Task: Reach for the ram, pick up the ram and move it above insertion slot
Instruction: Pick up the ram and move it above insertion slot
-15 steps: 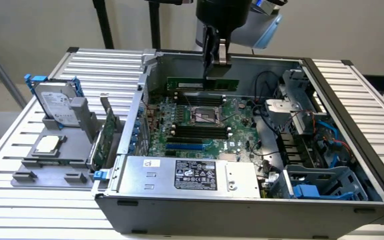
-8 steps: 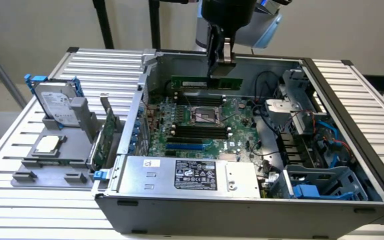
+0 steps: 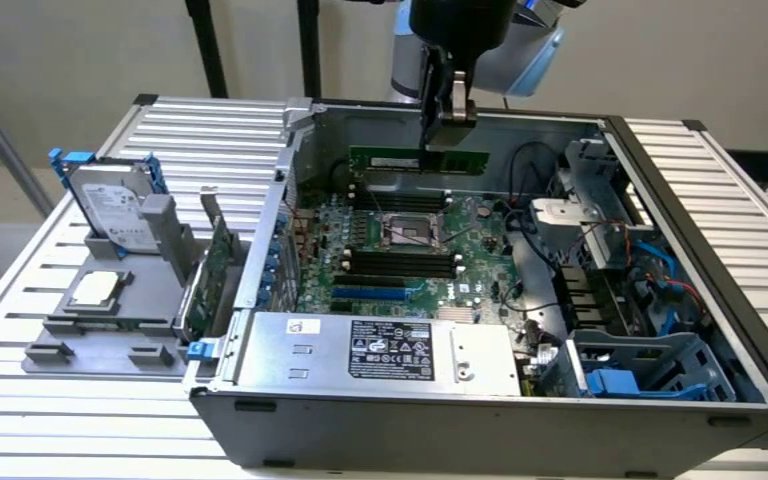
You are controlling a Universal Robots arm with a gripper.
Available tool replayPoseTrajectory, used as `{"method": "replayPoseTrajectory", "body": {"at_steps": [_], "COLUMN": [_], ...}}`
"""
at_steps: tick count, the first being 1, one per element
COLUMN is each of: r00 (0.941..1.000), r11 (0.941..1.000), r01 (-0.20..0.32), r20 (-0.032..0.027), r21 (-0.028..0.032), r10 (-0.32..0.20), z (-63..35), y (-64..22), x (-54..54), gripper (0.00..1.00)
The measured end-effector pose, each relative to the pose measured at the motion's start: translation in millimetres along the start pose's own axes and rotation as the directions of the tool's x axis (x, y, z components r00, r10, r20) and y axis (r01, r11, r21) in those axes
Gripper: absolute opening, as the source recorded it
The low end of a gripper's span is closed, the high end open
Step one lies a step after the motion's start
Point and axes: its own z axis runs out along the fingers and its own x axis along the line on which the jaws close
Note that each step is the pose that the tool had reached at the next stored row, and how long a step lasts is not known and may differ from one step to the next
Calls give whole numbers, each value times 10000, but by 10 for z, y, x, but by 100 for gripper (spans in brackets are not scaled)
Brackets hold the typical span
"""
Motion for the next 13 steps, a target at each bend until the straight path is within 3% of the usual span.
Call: {"method": "replayPoseTrajectory", "body": {"at_steps": [13], "r00": [9994], "r11": [9994], "r01": [-350], "r20": [15], "r21": [9], "r10": [350], "z": [41], "y": [-46], "x": [-64], "gripper": [14]}}
